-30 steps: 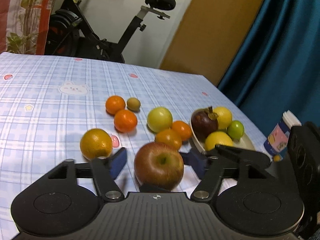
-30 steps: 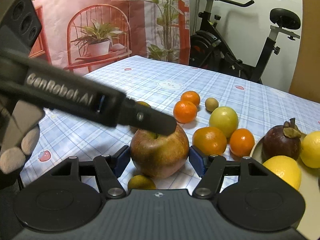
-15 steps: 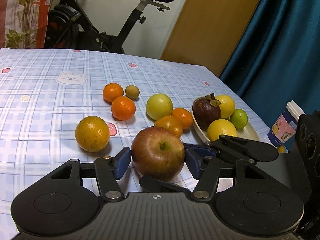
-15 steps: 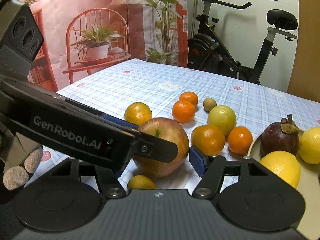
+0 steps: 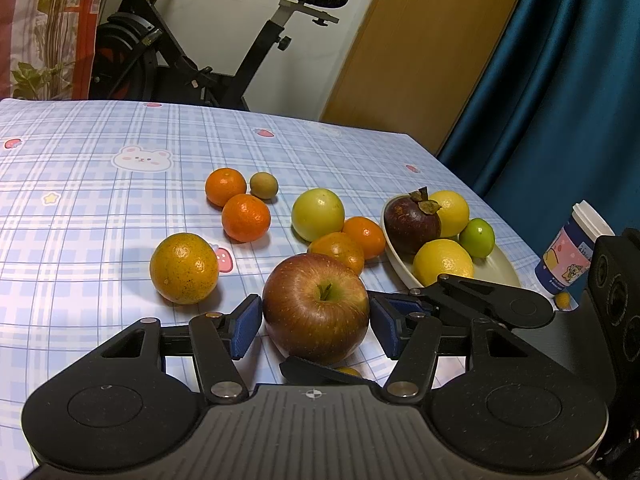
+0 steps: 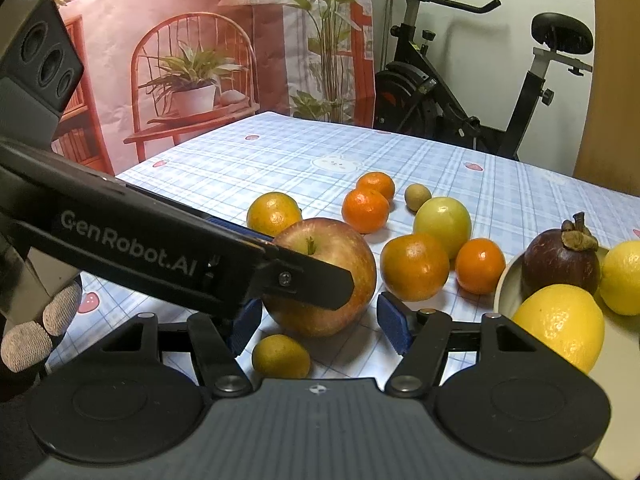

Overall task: Organize fruits
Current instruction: 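Lift the red apple with the left tool and carry it over the plate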

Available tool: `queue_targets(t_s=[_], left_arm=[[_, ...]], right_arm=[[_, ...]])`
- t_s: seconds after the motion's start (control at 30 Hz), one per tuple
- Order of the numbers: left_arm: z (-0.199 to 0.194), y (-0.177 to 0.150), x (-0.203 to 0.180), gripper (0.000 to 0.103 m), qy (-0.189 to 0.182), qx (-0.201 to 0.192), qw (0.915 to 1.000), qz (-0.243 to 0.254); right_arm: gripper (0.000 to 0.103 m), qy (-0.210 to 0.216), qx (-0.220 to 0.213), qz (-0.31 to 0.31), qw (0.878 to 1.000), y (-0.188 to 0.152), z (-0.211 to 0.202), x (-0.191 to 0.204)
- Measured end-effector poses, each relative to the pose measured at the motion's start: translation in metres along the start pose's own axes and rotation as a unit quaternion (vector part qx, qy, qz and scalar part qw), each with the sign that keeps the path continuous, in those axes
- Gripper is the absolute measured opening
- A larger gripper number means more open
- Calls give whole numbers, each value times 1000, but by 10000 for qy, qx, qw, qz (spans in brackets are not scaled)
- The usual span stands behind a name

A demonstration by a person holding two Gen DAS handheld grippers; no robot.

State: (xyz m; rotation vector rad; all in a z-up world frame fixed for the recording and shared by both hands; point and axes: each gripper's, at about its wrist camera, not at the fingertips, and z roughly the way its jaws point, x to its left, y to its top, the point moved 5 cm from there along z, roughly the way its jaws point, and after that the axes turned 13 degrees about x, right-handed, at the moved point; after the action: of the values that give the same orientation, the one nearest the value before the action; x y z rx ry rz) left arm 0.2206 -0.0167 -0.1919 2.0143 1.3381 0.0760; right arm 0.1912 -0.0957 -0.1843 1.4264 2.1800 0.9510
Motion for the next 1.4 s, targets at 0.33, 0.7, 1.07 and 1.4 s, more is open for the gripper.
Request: queue_targets(t_s=[0.33,0.7,1.07,1.4], left_arm=[[0,2,1,61,-71,-42,10000,12],[-10,9,-11,61,-1,-198,9996,194],[-11,41,-66,61,89,-267,9961,831],[30,74,-134,62,-23,-31,9902,1399]], right_arm=[[66,-1,-80,21,10000,1,1,-3],[65,26,-172,111,9998,5,-7,-5],[65,-258,-621,434,9968,10,-49,-27],[65,-846,-987,975,9867,-1,-85,-84]])
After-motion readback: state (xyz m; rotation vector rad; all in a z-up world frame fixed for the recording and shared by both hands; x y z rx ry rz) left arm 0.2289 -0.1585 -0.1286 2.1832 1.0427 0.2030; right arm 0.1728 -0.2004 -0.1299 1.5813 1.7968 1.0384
